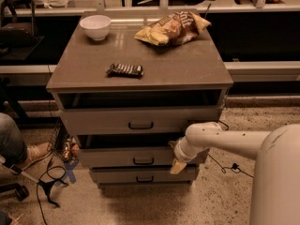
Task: Open middle drawer
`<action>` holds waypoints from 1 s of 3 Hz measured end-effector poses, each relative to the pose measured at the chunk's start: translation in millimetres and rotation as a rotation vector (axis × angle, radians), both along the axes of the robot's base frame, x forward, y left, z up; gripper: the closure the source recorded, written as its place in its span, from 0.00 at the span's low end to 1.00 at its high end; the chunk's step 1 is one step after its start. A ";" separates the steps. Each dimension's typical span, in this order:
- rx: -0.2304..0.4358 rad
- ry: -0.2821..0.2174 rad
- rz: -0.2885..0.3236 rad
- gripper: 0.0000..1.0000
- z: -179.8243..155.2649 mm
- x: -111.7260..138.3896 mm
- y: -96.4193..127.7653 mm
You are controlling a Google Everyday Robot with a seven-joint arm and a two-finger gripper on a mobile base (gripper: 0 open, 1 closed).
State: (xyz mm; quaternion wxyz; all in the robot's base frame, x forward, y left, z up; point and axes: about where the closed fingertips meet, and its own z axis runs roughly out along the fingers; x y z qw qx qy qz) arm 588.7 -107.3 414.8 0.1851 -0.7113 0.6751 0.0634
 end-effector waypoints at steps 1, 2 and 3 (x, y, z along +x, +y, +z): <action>0.000 0.000 0.000 0.00 0.0 0.0 0.0; -0.034 0.032 0.015 0.00 -10.3 -2.4 3.8; -0.066 0.057 0.035 0.00 -16.5 -4.5 9.2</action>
Offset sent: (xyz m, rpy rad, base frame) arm -0.0039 0.0077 -0.0233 -0.0913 0.0798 0.0350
